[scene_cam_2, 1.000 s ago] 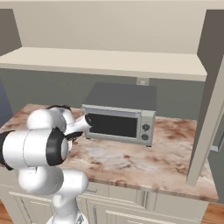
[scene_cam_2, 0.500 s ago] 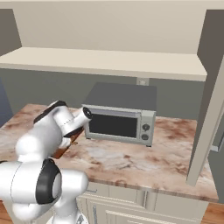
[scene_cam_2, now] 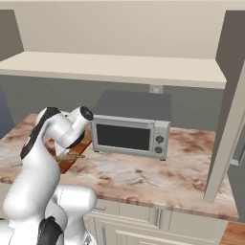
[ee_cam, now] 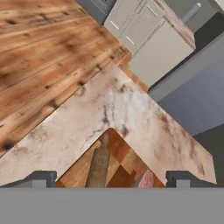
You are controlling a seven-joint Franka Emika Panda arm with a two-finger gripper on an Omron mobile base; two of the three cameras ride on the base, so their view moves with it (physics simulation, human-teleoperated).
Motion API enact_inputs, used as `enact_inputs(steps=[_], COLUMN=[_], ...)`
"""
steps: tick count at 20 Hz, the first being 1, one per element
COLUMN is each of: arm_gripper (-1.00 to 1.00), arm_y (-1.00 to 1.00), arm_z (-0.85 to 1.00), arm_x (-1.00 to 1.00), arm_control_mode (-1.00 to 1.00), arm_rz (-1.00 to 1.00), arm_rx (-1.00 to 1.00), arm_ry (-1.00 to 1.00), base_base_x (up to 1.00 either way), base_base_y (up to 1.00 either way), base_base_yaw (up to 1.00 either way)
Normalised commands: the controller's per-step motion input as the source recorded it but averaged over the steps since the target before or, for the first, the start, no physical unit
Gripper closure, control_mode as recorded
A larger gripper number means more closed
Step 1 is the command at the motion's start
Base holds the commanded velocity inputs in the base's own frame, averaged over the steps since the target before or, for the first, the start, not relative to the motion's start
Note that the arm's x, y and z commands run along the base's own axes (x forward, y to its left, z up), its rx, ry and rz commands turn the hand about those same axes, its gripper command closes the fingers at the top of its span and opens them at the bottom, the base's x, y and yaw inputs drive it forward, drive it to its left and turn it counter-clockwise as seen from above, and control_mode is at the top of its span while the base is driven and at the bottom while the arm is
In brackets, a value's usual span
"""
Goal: Open the cabinet, retrieve the rolling pin, and place it next to the meat on the cutting board to prepare for tenderizing.
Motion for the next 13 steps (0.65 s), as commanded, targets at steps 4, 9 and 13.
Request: enact_inputs(steps=[4, 9, 13], arm_gripper=[-1.0, -1.0, -1.0], arm_y=[-0.01, 0.0, -0.02], arm_z=[0.63, 0.57, 0.49], arm_x=[-0.55, -0.79, -0.97], arm_control_mode=[-1.0, -1.0, -1.0], arm_rz=[0.0, 0.0, 0.0], arm_rx=[-0.08, -0.09, -0.09], arm_ry=[-0.04, -0.01, -0.02], base_base_x=[0.0, 0.0, 0.0], base_base_y=[0.0, 0.0, 0.0], base_base_yaw=[0.0, 0.0, 0.0])
